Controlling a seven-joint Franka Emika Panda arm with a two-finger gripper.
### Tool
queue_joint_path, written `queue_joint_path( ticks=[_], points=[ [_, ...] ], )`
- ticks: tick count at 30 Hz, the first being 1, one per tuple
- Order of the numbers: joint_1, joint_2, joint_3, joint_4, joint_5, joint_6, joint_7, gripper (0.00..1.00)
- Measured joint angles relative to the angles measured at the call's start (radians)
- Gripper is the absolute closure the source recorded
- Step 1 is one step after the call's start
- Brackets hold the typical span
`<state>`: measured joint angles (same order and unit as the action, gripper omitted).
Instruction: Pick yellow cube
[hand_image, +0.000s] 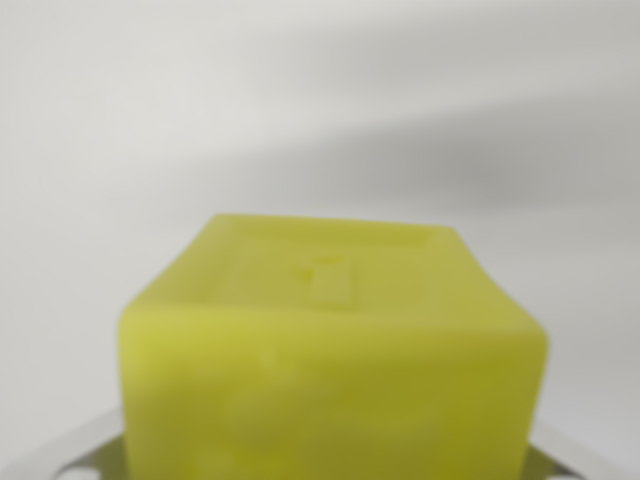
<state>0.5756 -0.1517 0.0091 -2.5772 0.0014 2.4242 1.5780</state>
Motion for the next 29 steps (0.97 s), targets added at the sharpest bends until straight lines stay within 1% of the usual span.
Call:
queue_joint_path(
  ticks=[19,29],
  points=[
    [0.000,-0.089,0.000,0.047,0.001,-0.136,-0.001,1.00],
    [0.000,-0.093,0.000,0.050,0.001,-0.144,-0.001,1.00]
  ],
)
